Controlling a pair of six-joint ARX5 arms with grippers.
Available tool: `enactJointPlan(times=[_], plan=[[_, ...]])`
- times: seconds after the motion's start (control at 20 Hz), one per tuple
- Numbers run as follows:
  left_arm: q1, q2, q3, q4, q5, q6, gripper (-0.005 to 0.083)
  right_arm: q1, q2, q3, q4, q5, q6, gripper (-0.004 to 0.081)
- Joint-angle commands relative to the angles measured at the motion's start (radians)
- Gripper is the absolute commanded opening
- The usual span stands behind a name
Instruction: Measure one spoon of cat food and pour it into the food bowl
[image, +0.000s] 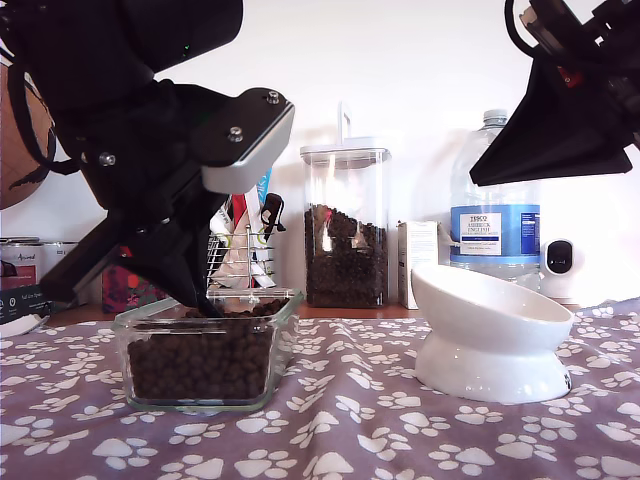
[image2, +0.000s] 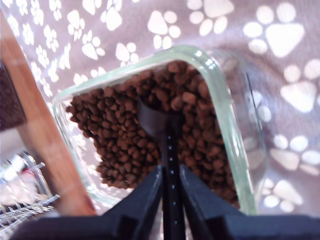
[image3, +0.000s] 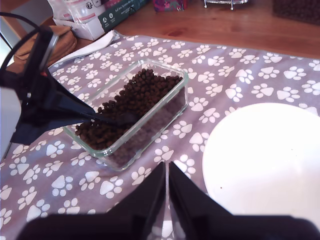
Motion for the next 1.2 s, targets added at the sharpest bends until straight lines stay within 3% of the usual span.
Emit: enactJointPlan(times=[0.0, 0.35, 0.65, 1.15], plan=[[0.001, 0.016, -0.026, -0.027, 0.043, -0.059, -0.0019, 0.005, -0.001, -0.011, 0.001, -0.005, 0.001, -0.0011], [0.068, 0.016, -0.026, -0.033, 0.116, -0.282, -0.0019, 0.005, -0.001, -0.011, -0.007, -0.008, 0.001, -0.0010], [0.134, 0.016, -0.026, -0.049, 0.279, -0.478, -0.0019, 0.005, -0.001, -0.011, -0.012, -0.008, -0.003, -0.0011], [0.280, 0.016, -0.026, -0.060, 0.634, -0.720, -0.0019, 0.005, -0.001, -0.011, -0.021, -0.008, -0.019, -0.0010]])
